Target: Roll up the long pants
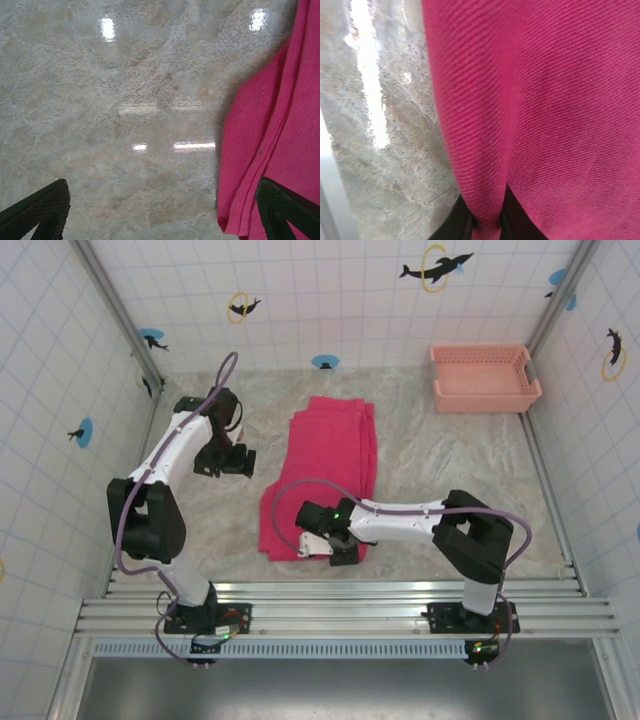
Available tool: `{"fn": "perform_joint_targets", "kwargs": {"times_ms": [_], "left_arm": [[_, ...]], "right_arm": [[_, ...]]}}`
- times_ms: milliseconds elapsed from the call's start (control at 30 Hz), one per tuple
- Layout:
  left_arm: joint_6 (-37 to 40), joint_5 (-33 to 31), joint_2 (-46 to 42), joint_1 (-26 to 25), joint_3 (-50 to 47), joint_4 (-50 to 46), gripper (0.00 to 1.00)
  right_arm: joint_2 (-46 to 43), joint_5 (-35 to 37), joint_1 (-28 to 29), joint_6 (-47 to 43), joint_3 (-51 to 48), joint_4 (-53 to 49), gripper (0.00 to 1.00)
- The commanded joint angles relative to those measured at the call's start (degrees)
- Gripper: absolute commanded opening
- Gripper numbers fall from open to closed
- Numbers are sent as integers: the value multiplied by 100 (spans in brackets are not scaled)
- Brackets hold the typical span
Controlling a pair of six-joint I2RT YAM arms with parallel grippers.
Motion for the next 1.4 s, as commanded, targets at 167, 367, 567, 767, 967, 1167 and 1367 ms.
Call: {"fn": "perform_joint_targets", "kwargs": {"times_ms": [167, 367, 567, 767, 967, 1167, 1367], "left_arm": [[130, -3, -66, 33, 200, -108, 97], [488, -227, -252, 20, 169, -190, 97], [602, -237, -445, -146, 99, -222, 98], [551, -140, -430, -568, 157, -248, 98], [166, 309, -378, -1203, -208, -99, 95], [-215, 894, -277, -1450, -876, 379, 80], [-167, 764, 377, -1471, -809, 473, 77]], "right_arm": [[342, -2900, -671, -92, 1746, -1790, 3], [961, -4535, -1638, 478, 2793, -2386, 4], [1918, -5445, -2329, 761, 3264, -2497, 5], [2573, -5858, -2729, 801, 3470, -2527, 5], [2902, -6060, -3137, 732, 3531, -2603, 5], [3044, -6234, -3296, 683, 3607, -2684, 6], [3092, -6290, -3298, 627, 3577, -2737, 7]]}}
